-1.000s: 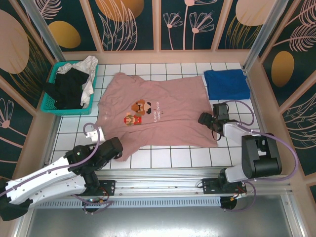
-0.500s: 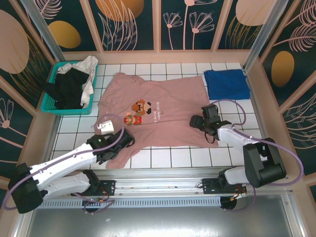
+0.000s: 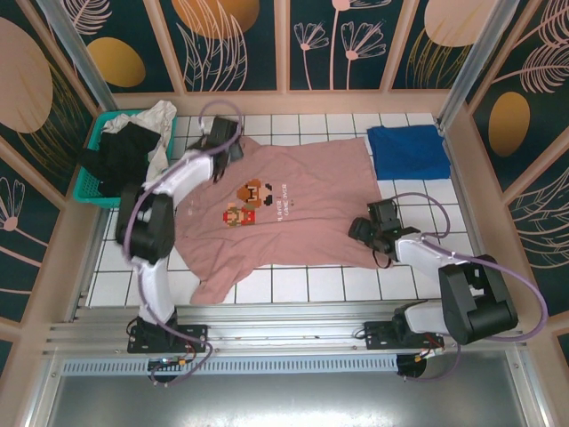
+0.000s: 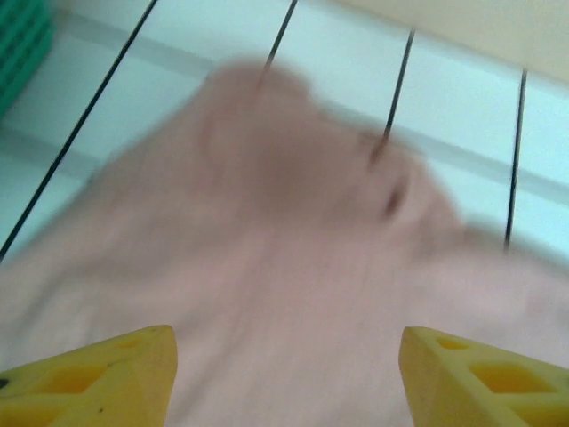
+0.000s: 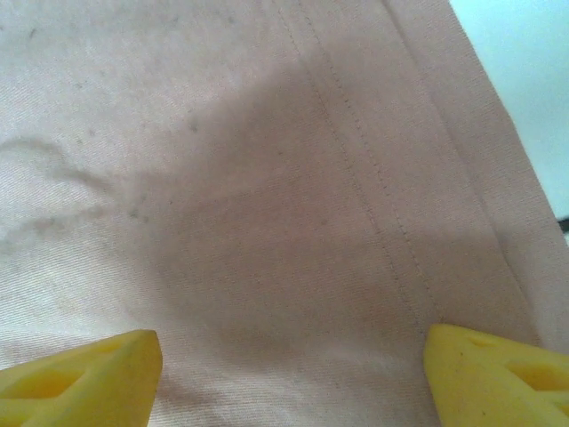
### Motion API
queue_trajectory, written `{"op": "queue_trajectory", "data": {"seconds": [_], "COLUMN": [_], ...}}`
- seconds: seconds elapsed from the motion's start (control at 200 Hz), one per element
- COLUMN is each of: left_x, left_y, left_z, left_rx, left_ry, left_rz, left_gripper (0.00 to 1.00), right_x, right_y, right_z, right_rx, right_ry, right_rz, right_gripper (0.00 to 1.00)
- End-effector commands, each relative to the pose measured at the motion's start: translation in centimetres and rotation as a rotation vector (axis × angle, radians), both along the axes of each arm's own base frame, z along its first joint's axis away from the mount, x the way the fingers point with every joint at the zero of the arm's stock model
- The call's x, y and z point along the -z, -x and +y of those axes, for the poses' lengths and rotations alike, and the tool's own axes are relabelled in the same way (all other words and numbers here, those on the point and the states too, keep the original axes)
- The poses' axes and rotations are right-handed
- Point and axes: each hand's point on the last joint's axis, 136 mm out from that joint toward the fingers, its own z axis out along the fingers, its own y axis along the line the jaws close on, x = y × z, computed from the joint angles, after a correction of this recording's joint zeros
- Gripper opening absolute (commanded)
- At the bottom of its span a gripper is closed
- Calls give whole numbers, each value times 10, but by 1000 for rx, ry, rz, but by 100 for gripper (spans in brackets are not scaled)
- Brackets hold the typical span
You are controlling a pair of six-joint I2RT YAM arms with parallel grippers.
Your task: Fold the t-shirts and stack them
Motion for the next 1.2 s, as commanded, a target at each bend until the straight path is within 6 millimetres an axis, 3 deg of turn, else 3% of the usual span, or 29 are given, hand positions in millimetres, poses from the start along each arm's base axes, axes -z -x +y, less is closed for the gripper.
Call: {"op": "queue_trajectory", "data": {"seconds": [0.0,0.105,0.195,0.3,0.465,0.601,0.666,0.776,0.826,0.936,1.041,1.126,1.196], "left_x": [18,35,50,70,92,94,99,102,94,60,8,-31,-48], "left_y": [-63,-110,-132,-139,-142,-142,-140,-139,-140,-142,-137,-121,-99], "left_z": [12,22,32,47,52,57,57,54,49,34,21,10,9], "left_rx": [20,-11,-34,-68,-56,-50,-39,-3,28,101,172,235,252], "left_ry": [-73,-85,-51,-2,1,10,25,52,63,114,169,216,242], "left_rz": [7,-22,-59,-90,-75,-64,-45,-25,-34,-83,-163,-233,-284], "left_gripper": [66,68,67,67,65,59,47,13,0,0,0,0,0], "right_x": [-6,-26,-41,-54,-61,-58,-57,-57,-58,-62,-68,-71,-73], "right_y": [10,-1,-12,-20,-24,-24,-24,-25,-26,-27,-28,-29,-30], "right_z": [-9,-3,6,14,23,27,27,27,27,28,28,29,30], "right_rx": [41,5,-35,-69,-110,-121,-122,-127,-131,-137,-137,-138,-136], "right_ry": [24,13,-8,-15,-39,-54,-55,-52,-50,-47,-47,-56,-61], "right_rz": [21,-34,-77,-108,-134,-137,-139,-141,-144,-147,-165,-184,-196], "right_gripper": [77,76,76,75,75,74,74,75,75,75,74,74,74]}}
